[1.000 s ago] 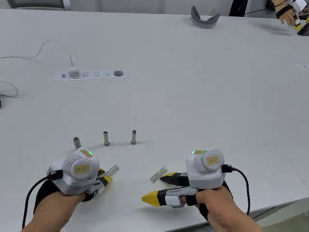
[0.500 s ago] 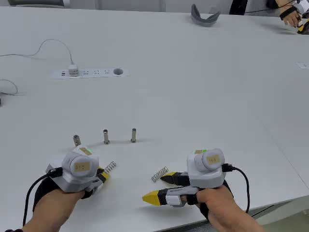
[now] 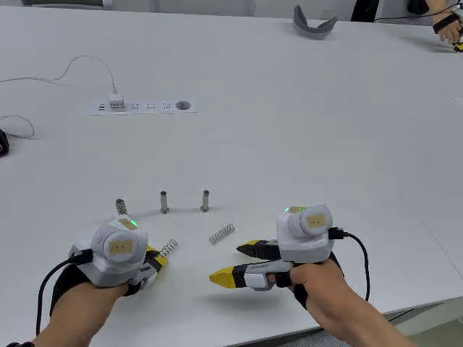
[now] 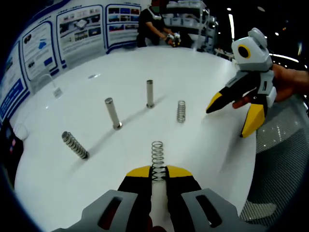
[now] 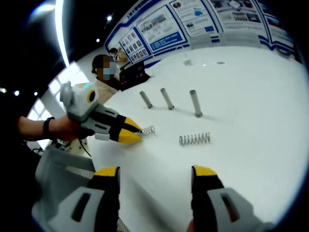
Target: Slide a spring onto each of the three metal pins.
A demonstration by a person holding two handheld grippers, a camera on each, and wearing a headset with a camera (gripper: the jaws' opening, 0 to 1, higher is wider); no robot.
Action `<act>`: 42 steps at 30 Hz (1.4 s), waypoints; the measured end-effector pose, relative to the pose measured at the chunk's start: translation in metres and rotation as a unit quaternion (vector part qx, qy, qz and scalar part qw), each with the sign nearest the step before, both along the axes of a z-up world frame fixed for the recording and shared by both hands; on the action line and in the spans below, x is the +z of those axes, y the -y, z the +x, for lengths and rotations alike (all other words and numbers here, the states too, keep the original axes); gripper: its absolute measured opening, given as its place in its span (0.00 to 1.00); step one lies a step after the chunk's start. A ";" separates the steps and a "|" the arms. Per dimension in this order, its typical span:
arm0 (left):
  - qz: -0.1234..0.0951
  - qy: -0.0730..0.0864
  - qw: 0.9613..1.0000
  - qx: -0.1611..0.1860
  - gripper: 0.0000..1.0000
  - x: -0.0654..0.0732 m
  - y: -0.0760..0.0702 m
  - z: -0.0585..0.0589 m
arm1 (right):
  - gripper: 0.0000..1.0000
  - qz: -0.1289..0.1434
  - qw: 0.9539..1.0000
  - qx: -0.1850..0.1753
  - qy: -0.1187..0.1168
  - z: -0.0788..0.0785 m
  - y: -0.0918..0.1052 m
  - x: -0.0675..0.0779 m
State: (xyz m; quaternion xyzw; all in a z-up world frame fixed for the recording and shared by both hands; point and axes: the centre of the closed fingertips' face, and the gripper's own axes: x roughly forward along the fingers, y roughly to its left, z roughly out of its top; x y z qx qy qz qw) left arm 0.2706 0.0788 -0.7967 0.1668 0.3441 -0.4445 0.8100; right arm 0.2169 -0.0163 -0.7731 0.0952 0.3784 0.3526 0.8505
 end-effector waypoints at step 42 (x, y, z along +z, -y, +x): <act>-0.039 -0.002 0.998 -0.051 0.10 0.029 0.014 -0.043 | 0.46 0.086 0.996 0.032 -0.011 0.013 -0.044 0.025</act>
